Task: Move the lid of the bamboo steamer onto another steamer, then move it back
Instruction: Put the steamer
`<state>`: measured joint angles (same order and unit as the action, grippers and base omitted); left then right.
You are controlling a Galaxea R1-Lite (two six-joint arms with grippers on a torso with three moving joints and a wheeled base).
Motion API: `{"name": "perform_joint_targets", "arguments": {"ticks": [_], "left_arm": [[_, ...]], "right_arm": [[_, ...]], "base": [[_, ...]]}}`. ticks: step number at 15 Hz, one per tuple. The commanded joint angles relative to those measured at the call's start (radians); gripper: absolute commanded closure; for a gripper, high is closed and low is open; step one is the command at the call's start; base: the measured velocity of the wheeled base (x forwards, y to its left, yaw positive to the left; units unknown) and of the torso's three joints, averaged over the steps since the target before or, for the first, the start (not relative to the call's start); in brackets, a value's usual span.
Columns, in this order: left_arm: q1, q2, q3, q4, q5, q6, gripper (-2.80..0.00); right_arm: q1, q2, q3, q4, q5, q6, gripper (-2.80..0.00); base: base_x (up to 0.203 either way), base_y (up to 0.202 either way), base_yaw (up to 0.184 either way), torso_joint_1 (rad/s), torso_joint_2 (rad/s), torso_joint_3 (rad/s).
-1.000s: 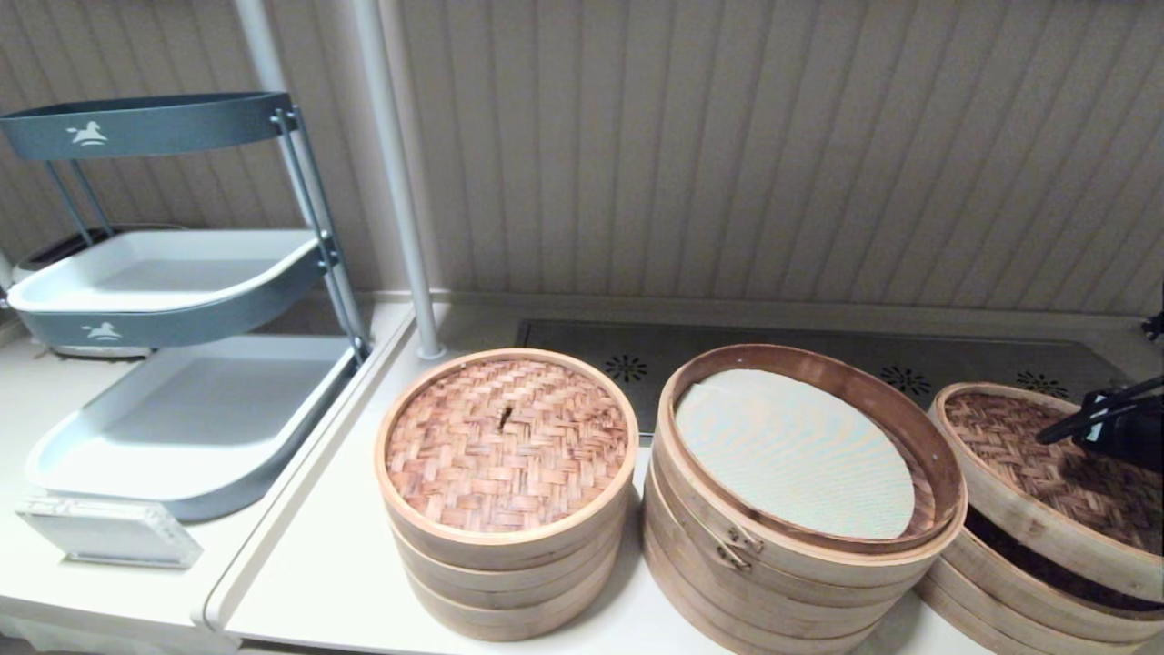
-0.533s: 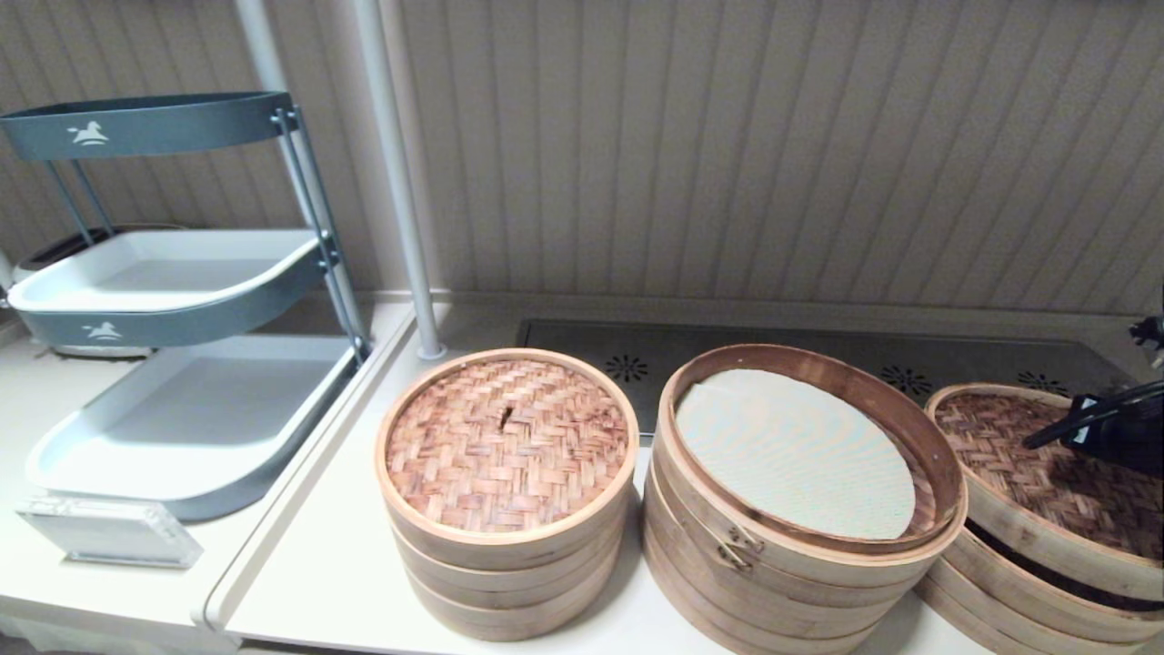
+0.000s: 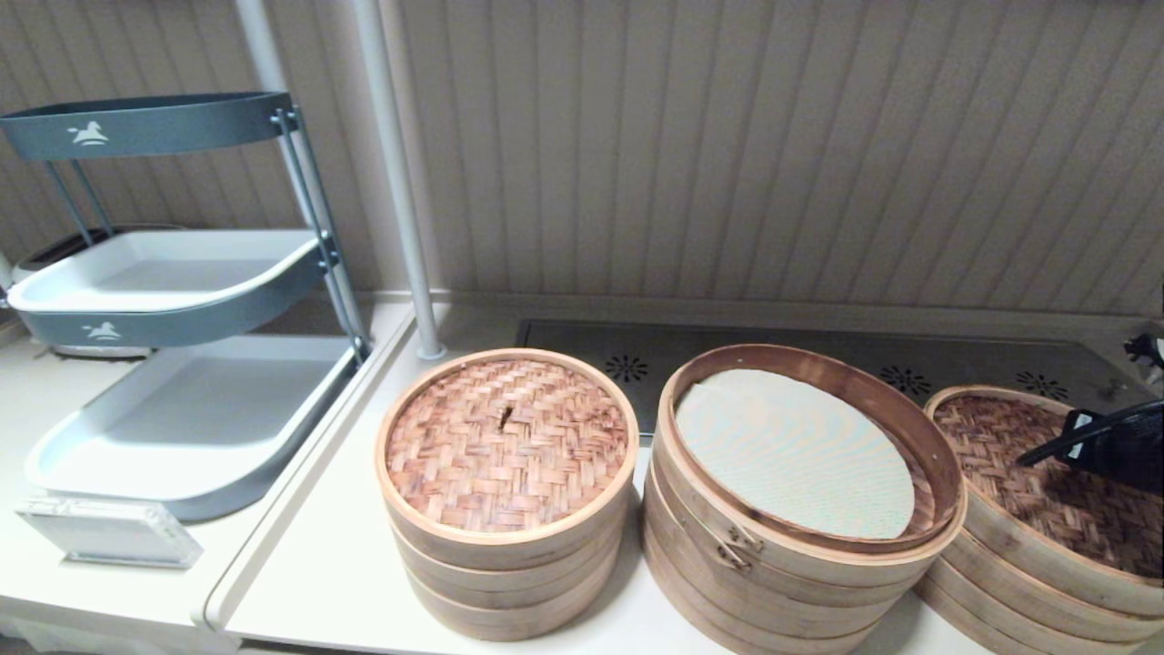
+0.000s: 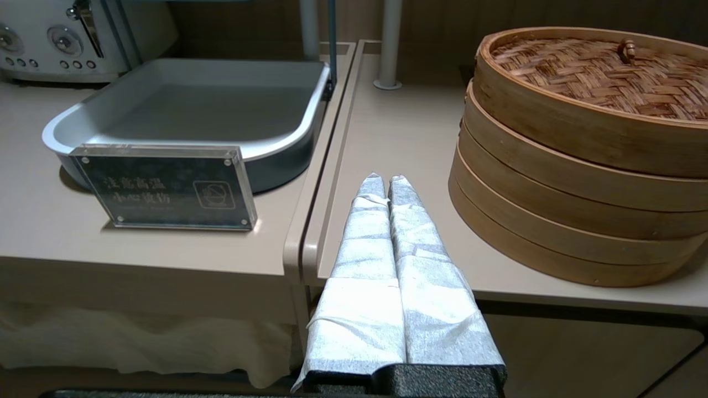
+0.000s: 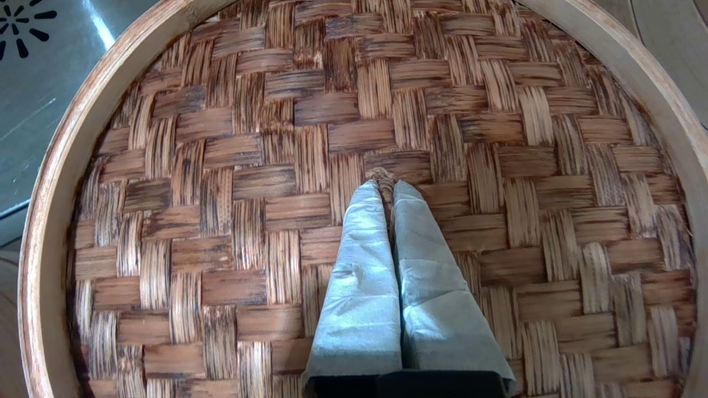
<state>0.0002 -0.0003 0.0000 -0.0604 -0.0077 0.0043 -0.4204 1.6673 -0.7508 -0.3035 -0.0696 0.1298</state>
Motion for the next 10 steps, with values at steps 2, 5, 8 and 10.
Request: {"name": "perform_joint_targets", "arguments": {"ticks": [2, 5, 8, 10], "left_arm": [[0.0, -0.001, 0.025, -0.001, 0.001, 0.0, 0.0], [0.0, -0.001, 0.025, -0.001, 0.0, 0.0, 0.0], [0.0, -0.001, 0.025, -0.001, 0.0, 0.0, 0.0], [0.0, -0.001, 0.025, -0.001, 0.0, 0.0, 0.0]], "right_arm": [[0.0, 0.015, 0.011, -0.029, -0.001, -0.001, 0.0], [0.006, 0.012, 0.014, -0.029, -0.001, -0.001, 0.0], [0.008, 0.003, 0.021, -0.029, -0.001, -0.002, 0.0], [0.012, 0.0, 0.028, -0.029, -0.001, -0.002, -2.8]], "base": [[0.0, 0.0, 0.0, 0.0, 0.0, 0.0], [0.0, 0.0, 0.0, 0.0, 0.0, 0.0], [0.0, 0.0, 0.0, 0.0, 0.0, 0.0], [0.0, 0.0, 0.0, 0.0, 0.0, 0.0]]}}
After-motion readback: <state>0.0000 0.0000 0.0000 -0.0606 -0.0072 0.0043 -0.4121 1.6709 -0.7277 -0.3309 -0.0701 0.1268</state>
